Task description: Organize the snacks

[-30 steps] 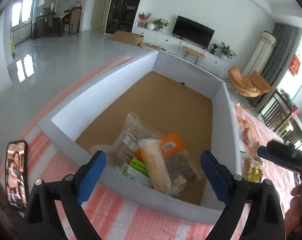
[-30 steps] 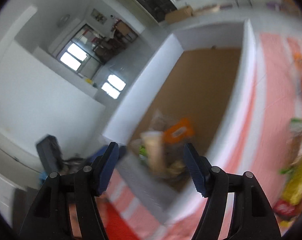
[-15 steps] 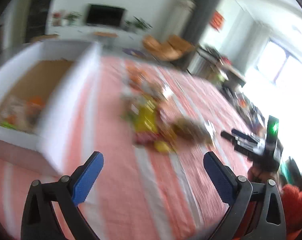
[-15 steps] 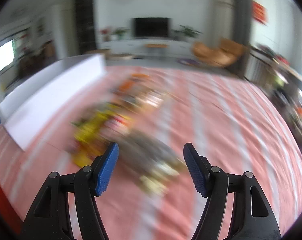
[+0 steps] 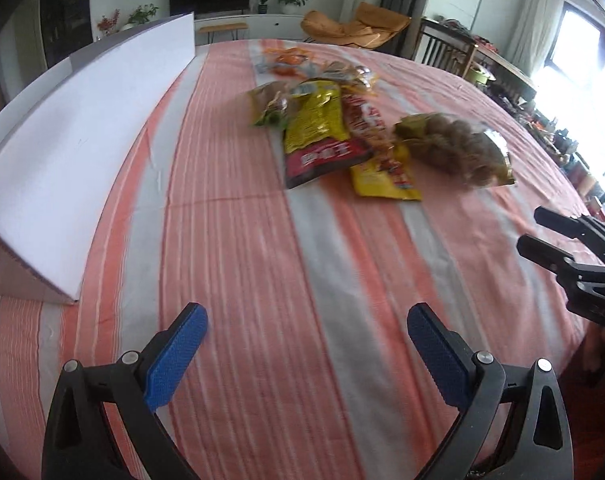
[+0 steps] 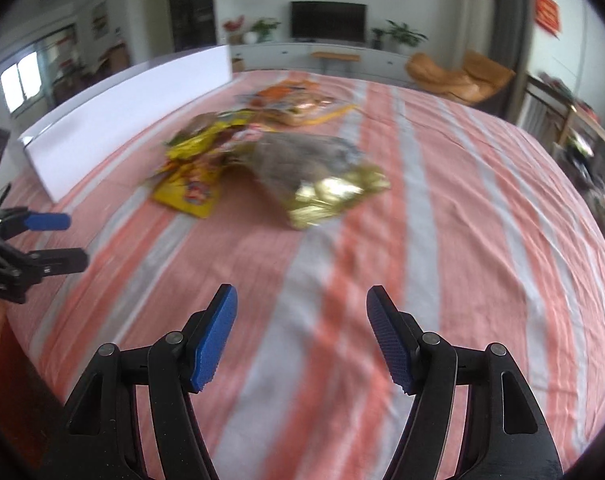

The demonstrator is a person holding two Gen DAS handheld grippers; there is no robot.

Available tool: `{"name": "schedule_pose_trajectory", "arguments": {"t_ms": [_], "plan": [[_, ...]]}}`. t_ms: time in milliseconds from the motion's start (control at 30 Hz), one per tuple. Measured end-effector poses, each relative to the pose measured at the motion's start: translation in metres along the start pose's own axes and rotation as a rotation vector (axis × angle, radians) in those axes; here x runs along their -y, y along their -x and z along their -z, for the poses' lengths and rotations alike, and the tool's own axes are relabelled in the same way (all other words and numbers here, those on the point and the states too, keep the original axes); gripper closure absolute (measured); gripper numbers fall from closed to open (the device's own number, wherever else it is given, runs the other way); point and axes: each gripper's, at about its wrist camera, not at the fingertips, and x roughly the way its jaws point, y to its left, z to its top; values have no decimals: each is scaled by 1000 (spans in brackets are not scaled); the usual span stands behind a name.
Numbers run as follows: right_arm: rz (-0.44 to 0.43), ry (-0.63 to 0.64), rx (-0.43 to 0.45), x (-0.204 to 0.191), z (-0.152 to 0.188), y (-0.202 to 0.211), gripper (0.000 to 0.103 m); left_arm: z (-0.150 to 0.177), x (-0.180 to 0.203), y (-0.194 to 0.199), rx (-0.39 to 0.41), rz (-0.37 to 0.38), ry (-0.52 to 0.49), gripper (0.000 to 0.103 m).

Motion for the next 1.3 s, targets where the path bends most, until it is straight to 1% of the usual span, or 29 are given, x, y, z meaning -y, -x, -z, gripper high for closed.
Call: {"name": "schedule_pose_trajectory", "arguments": {"t_ms": [133,233,300,533,667,733,800,833,867,900,933,967,1000,1033,1067,1167,1233,1300], "plan": [[1,39,-11,-13,4,-2,32,5,3,-2,18,-34,-39,3],[9,34,-27,-10,10,-5,32,5,7,-6,24,-61,-74,3],[9,21,-32,-9,10,-6,32,6,8,-6,26,-72,-94,0],[-8,-25,-54,-3,10,-13,32,6,7,-6,34,-68,-102,0],[-24,-36,-53,-5,4,-13,32,6,8,-6,40,-70,-102,0],[-18,-33,-61,-5,-3,-15,32,5,8,-7,42,-71,-101,0],[-12,-40,-85,-2,-13,-23,32,6,8,-6,43,-71,-101,0],[-14,-40,-114,1,-20,-31,32,6,8,-6,44,-71,-101,0],[21,-33,-148,5,-29,-43,32,6,9,-6,45,-71,-101,0],[59,-39,-151,12,-37,-51,32,6,9,-6,45,-71,-101,0],[86,-61,-134,21,-43,-55,32,6,9,-6,45,-71,-101,0],[92,-118,-111,37,-53,-61,33,6,9,-6,45,-71,-101,0],[121,-165,-105,48,-59,-66,32,6,9,-6,45,-70,-101,0],[153,-199,-107,57,-64,-69,32,6,9,-6,45,-70,-102,0],[165,-238,-113,66,-67,-72,32,6,9,-6,45,-70,-102,0],[107,-304,-95,72,-62,-63,32,6,9,-7,45,-71,-101,0],[104,-279,-93,67,-51,-55,32,6,9,-7,45,-72,-100,0],[120,-236,-97,61,-38,-50,32,5,10,-7,45,-73,-100,0]]}}
